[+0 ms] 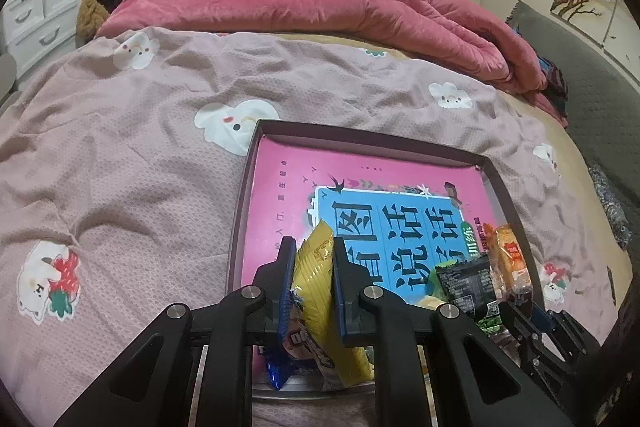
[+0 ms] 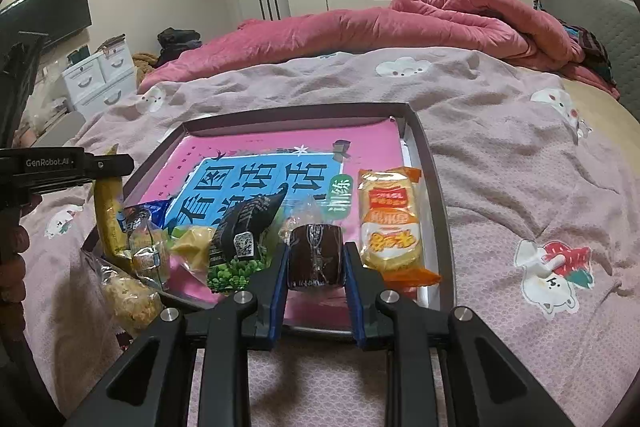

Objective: Organize snacks
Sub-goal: 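Carry the wafer bar and dark snack over the tray with both grippers, then lower both snacks into the tray and open both grippers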

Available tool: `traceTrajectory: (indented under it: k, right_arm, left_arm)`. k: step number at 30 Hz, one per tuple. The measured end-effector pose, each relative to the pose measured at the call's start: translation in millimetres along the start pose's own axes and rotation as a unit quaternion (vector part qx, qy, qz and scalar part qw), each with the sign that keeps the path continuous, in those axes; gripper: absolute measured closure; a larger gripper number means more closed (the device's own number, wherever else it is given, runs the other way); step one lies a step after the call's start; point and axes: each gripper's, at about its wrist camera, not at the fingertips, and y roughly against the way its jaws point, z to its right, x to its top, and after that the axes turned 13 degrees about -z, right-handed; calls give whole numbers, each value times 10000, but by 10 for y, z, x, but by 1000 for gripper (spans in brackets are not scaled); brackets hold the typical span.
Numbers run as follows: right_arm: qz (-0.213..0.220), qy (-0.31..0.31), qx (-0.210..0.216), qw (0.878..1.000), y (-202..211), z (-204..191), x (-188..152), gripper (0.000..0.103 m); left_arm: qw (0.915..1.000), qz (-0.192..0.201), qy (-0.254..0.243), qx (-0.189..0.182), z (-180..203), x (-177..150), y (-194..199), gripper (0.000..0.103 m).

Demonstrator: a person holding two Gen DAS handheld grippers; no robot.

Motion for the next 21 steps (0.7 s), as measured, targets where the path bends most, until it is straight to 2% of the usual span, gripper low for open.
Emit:
traceTrajectory:
  k: [14,21]
  right_arm:
    - [-24,81,-42,10000,1,-62,-86,76]
    - [36,30,-41,10000,67,-41,-119,71]
  left_arm:
    - [10000,-46,-4,-30,5,1,-21,85]
    - [9999,-69,60,-72,-24,-6,-37,84]
